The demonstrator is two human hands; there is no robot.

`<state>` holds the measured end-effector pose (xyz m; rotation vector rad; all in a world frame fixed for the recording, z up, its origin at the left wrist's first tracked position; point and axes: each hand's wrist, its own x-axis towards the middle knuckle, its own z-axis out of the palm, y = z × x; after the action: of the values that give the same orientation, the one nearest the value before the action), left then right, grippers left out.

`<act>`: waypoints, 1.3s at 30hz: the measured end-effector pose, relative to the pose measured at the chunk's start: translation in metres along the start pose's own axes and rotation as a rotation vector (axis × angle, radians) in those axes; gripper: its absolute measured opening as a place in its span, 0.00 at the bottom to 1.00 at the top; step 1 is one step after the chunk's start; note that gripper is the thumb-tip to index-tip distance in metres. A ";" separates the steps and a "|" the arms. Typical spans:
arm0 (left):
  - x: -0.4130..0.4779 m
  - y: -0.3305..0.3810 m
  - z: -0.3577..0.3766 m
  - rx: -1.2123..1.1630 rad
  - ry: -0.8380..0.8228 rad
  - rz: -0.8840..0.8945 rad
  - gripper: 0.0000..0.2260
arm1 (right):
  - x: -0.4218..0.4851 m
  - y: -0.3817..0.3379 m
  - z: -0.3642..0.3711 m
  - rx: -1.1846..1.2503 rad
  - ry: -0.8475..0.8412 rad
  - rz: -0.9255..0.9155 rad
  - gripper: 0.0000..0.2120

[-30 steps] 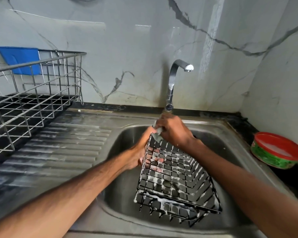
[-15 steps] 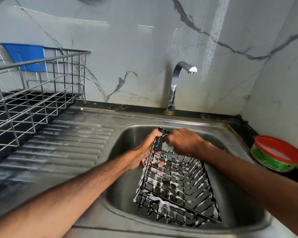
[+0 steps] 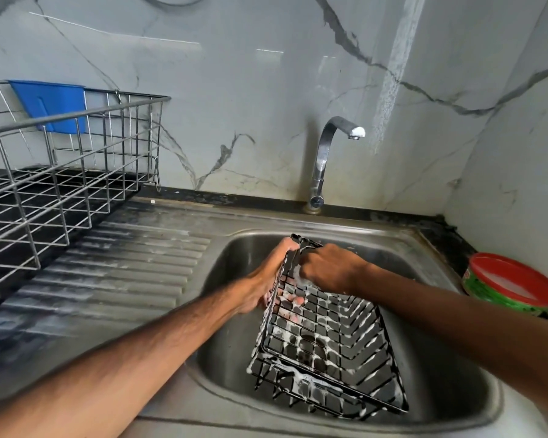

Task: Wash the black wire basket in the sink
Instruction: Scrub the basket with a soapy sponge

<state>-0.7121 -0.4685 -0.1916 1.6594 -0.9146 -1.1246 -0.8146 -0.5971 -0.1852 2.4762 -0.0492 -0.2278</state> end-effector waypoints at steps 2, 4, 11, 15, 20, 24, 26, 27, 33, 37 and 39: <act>-0.001 0.000 -0.001 -0.001 0.003 0.005 0.28 | -0.004 0.000 -0.002 -0.054 -0.030 -0.010 0.09; -0.001 -0.002 -0.002 -0.008 0.029 0.029 0.28 | -0.008 0.000 -0.001 -0.085 -0.078 -0.017 0.08; 0.000 -0.006 -0.008 0.017 0.046 0.050 0.28 | -0.018 0.009 0.017 0.156 -0.251 0.048 0.10; -0.002 -0.006 -0.007 0.067 0.050 0.045 0.28 | -0.022 0.008 0.022 0.374 -0.070 0.062 0.08; -0.002 -0.004 -0.005 0.051 0.045 0.027 0.34 | -0.013 -0.008 0.013 0.074 0.161 -0.015 0.10; 0.004 -0.009 -0.008 0.024 0.049 -0.008 0.37 | 0.001 -0.011 0.027 0.071 0.083 -0.122 0.11; 0.005 -0.010 -0.009 0.018 0.041 -0.025 0.36 | 0.003 -0.008 0.028 0.177 0.091 -0.098 0.08; 0.005 -0.009 -0.009 0.015 0.043 -0.030 0.37 | 0.004 -0.007 0.029 0.207 0.125 -0.090 0.11; 0.006 -0.009 -0.010 -0.009 0.021 -0.016 0.35 | -0.003 -0.009 0.031 0.285 0.185 -0.061 0.25; 0.013 -0.017 -0.013 -0.006 0.011 0.019 0.51 | -0.003 -0.007 0.026 0.221 0.087 -0.162 0.12; 0.012 -0.019 -0.013 -0.023 0.003 0.070 0.55 | -0.003 -0.003 0.019 0.221 0.073 -0.148 0.12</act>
<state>-0.6940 -0.4700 -0.2111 1.5983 -0.9473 -1.0808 -0.8213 -0.6058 -0.2010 2.7087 0.1473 -0.2037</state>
